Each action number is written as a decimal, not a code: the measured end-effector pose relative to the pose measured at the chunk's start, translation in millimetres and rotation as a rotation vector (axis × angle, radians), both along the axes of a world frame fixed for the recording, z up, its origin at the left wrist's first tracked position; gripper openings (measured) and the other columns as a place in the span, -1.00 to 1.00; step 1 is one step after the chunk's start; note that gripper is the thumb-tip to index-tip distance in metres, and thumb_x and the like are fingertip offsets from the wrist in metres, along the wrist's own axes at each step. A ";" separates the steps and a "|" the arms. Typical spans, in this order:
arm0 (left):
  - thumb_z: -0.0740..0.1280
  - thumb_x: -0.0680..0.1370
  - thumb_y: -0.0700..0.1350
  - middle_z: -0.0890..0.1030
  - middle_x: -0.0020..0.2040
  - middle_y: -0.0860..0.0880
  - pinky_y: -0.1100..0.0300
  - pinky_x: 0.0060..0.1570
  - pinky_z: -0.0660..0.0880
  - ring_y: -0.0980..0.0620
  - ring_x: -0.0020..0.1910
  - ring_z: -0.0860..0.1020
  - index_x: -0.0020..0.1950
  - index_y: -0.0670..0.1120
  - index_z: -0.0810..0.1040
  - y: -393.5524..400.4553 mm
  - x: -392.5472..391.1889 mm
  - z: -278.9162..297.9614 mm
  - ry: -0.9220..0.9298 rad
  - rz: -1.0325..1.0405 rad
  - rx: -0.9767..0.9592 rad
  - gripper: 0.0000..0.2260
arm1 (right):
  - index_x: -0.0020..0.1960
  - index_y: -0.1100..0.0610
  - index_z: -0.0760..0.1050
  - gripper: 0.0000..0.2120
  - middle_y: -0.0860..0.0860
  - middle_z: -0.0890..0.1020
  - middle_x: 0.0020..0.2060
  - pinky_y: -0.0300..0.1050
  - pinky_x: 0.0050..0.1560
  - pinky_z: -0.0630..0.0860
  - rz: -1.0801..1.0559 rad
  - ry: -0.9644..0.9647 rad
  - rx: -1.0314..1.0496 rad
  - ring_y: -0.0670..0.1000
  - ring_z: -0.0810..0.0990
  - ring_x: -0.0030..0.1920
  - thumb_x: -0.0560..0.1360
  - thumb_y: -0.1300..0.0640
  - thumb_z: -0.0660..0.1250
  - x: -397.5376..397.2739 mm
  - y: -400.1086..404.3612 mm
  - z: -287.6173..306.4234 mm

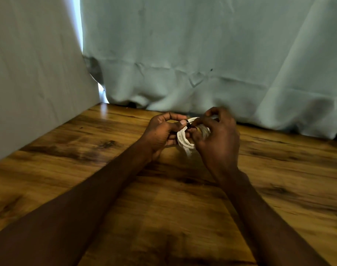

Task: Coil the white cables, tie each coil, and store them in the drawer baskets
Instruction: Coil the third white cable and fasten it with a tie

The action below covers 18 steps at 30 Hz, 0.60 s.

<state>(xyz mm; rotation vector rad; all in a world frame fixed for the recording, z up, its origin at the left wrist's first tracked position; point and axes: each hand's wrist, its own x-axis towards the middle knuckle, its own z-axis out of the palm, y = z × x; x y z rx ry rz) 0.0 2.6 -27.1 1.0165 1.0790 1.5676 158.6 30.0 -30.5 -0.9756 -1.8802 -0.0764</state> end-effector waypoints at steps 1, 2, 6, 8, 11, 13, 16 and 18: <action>0.38 0.60 -0.27 0.71 -0.09 -0.17 -0.08 0.10 0.58 -0.10 -0.19 0.68 0.05 -0.11 0.63 -0.2 1.0 0.1 0.001 -0.001 -0.005 -0.91 | 0.01 -0.06 0.71 -0.82 -0.07 0.54 0.19 0.07 -0.02 0.55 -0.006 -0.009 -0.003 0.10 0.56 0.11 0.40 0.04 0.53 -0.9 0.2 -0.8; 0.38 0.60 -0.27 0.70 -0.07 -0.18 -0.07 0.09 0.59 -0.11 -0.17 0.67 0.06 -0.11 0.62 -0.5 2.1 0.5 -0.002 -0.007 -0.007 -0.91 | 0.01 -0.05 0.71 -0.82 -0.07 0.54 0.19 0.03 -0.06 0.55 -0.009 -0.012 -0.006 0.09 0.57 0.09 0.41 0.04 0.54 -1.5 0.4 -0.8; 0.37 0.60 -0.31 0.68 0.00 -0.20 -0.17 0.21 0.55 -0.13 -0.08 0.66 0.15 -0.16 0.58 -2.1 8.2 0.9 -0.025 -0.053 0.017 -0.85 | 0.03 -0.01 0.71 -0.82 -0.03 0.56 0.15 -0.10 -0.18 0.44 -0.016 -0.007 0.011 0.10 0.61 0.02 0.42 0.08 0.55 0.5 2.6 -0.3; 0.41 0.56 -0.35 0.69 -0.01 -0.19 -0.11 0.18 0.57 -0.12 -0.05 0.67 0.21 -0.18 0.56 -4.2 11.2 2.8 -0.004 -0.067 0.042 -0.75 | 0.04 -0.01 0.71 -0.82 0.01 0.56 0.14 -0.07 -0.18 0.46 -0.006 0.005 0.039 0.12 0.60 0.01 0.43 0.09 0.52 2.6 2.6 1.2; 0.39 0.52 -0.44 0.70 -0.07 -0.18 0.05 -0.02 0.60 -0.08 -0.13 0.66 0.23 -0.20 0.53 -6.5 12.6 6.3 0.058 -0.047 0.063 -0.68 | 0.03 -0.01 0.71 -0.82 0.03 0.56 0.13 -0.02 -0.19 0.50 0.005 0.005 0.081 0.14 0.58 0.01 0.43 0.12 0.52 3.8 1.6 3.2; 0.37 0.53 -0.44 0.68 -0.09 -0.18 0.08 -0.05 0.60 -0.07 -0.15 0.64 0.19 -0.17 0.52 -6.9 12.2 7.2 0.069 -0.029 0.056 -0.70 | 0.02 -0.02 0.71 -0.84 0.02 0.56 0.13 -0.03 -0.19 0.48 0.008 -0.023 0.105 0.14 0.57 0.02 0.44 0.12 0.52 3.0 2.1 3.3; 0.36 0.54 -0.43 0.69 -0.09 -0.15 0.08 -0.04 0.63 -0.02 -0.17 0.68 0.19 -0.18 0.53 -6.7 10.7 7.0 0.041 -0.024 0.054 -0.72 | 0.04 -0.03 0.70 -0.83 0.02 0.56 0.12 0.06 -0.16 0.52 0.023 -0.046 0.134 0.15 0.57 0.00 0.45 0.09 0.46 4.1 7.0 2.7; 0.35 0.54 -0.44 0.70 -0.09 -0.15 0.10 -0.04 0.66 -0.01 -0.17 0.70 0.18 -0.19 0.53 -6.5 9.9 7.0 0.021 -0.040 0.056 -0.72 | 0.06 -0.07 0.68 -0.78 -0.02 0.56 0.12 0.12 -0.10 0.54 0.037 -0.015 0.116 0.13 0.57 0.02 0.45 0.03 0.38 4.5 9.3 1.5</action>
